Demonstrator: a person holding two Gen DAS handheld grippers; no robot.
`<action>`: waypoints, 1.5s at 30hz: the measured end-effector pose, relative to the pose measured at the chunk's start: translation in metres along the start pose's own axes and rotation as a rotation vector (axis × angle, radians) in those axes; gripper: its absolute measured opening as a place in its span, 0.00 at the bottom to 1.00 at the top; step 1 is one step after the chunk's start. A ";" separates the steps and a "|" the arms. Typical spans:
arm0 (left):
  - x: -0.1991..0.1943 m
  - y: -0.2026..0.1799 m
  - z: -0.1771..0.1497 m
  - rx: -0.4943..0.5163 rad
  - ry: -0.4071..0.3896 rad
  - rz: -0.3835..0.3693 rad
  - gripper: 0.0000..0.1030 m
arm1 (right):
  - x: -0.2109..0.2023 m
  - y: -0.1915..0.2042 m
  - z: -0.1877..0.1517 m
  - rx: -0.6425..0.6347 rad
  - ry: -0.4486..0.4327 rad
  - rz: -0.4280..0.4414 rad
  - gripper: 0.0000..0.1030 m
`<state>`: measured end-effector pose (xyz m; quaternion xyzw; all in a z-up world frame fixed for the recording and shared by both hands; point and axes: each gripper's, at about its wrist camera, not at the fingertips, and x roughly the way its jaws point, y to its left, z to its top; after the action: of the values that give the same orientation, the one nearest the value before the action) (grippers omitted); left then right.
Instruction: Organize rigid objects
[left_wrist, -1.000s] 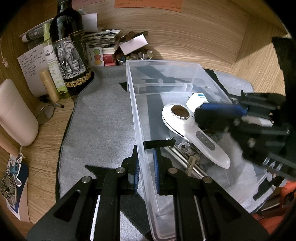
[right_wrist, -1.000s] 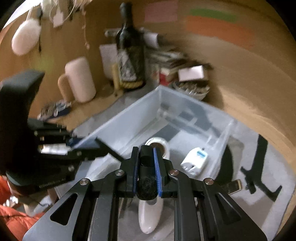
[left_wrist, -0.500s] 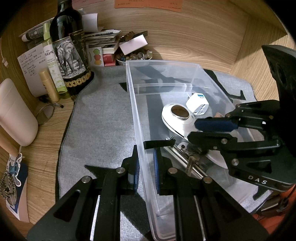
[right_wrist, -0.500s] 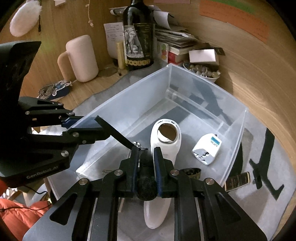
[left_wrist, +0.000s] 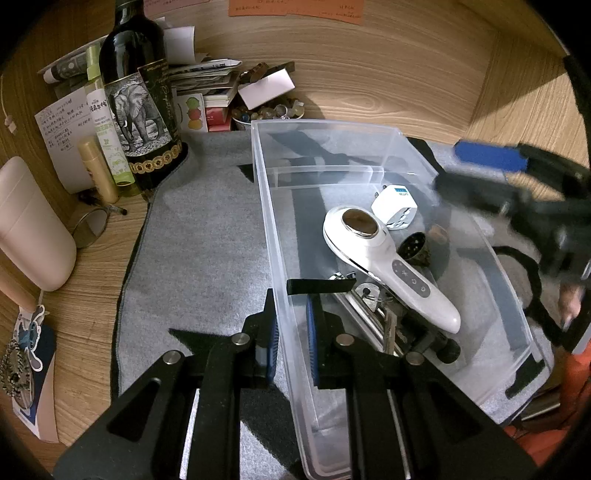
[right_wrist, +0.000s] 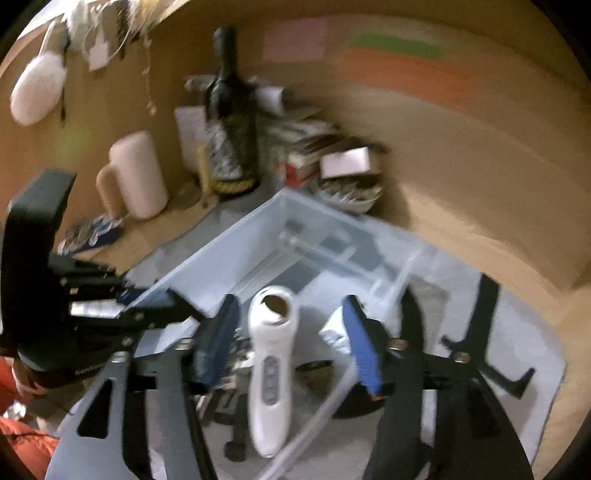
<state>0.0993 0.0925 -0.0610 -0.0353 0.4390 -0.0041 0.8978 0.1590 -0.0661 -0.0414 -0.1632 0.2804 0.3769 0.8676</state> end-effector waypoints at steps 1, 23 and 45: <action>0.000 0.000 0.000 0.000 0.000 0.000 0.11 | -0.004 -0.004 0.001 0.006 -0.017 -0.016 0.62; 0.000 0.000 0.000 0.001 0.000 0.000 0.11 | 0.025 -0.157 -0.050 0.357 0.089 -0.306 0.69; 0.000 0.000 0.000 0.000 0.000 0.001 0.11 | 0.040 -0.141 -0.053 0.268 0.133 -0.259 0.18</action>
<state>0.0991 0.0925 -0.0611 -0.0352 0.4390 -0.0038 0.8978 0.2671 -0.1639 -0.0976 -0.1053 0.3614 0.2097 0.9024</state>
